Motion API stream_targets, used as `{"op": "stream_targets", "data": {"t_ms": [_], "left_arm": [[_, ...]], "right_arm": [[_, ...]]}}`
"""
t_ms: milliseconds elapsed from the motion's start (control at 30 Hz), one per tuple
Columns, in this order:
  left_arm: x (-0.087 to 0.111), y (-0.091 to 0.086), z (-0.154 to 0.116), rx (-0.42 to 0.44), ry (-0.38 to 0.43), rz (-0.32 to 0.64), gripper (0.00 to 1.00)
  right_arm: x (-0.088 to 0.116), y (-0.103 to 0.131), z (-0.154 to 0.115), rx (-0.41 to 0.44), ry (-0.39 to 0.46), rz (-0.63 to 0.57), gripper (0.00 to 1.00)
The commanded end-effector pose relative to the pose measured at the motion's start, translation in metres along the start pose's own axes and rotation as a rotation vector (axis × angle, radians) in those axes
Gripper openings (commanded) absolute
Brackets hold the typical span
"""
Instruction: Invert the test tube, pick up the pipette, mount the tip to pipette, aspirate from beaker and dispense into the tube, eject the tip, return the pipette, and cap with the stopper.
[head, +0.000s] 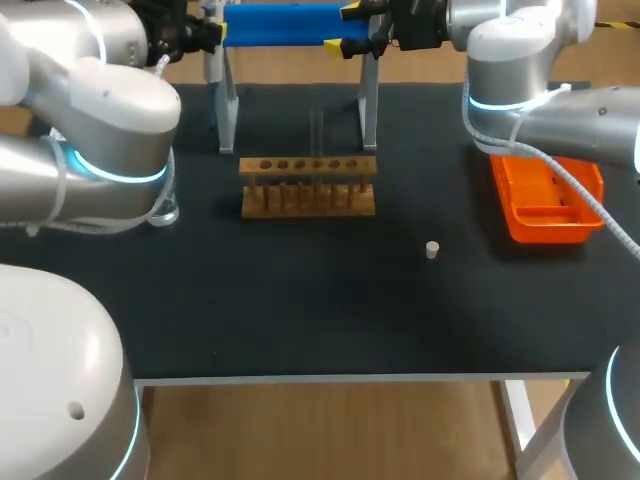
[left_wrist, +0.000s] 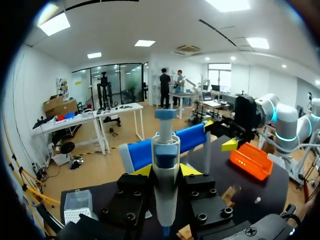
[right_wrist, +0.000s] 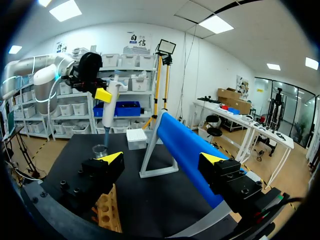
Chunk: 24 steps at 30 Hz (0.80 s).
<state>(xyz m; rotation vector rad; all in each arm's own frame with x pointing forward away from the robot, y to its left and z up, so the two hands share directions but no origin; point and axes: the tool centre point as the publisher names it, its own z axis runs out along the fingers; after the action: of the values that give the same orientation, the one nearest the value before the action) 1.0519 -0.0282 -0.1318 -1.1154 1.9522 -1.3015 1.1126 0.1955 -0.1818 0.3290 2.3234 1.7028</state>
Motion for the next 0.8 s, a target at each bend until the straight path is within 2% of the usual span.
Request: {"op": "stream_targets", "data": {"t_ms": [33,433,800], "left_arm": [[0.003,-0.007,0.024,-0.026,-0.022,-0.012,0.00],[0.000,-0.012,0.054,-0.052,-0.051,-0.045,0.00],[-0.010,-0.014,0.067,-0.093,-0.133,-0.084,0.00]], "right_arm": [[0.000,0.000,-0.001,0.003,0.002,0.000,1.00],[0.000,0.000,-0.001,0.003,0.002,0.000,1.00],[0.000,0.000,-0.001,0.003,0.002,0.000,1.00]]}}
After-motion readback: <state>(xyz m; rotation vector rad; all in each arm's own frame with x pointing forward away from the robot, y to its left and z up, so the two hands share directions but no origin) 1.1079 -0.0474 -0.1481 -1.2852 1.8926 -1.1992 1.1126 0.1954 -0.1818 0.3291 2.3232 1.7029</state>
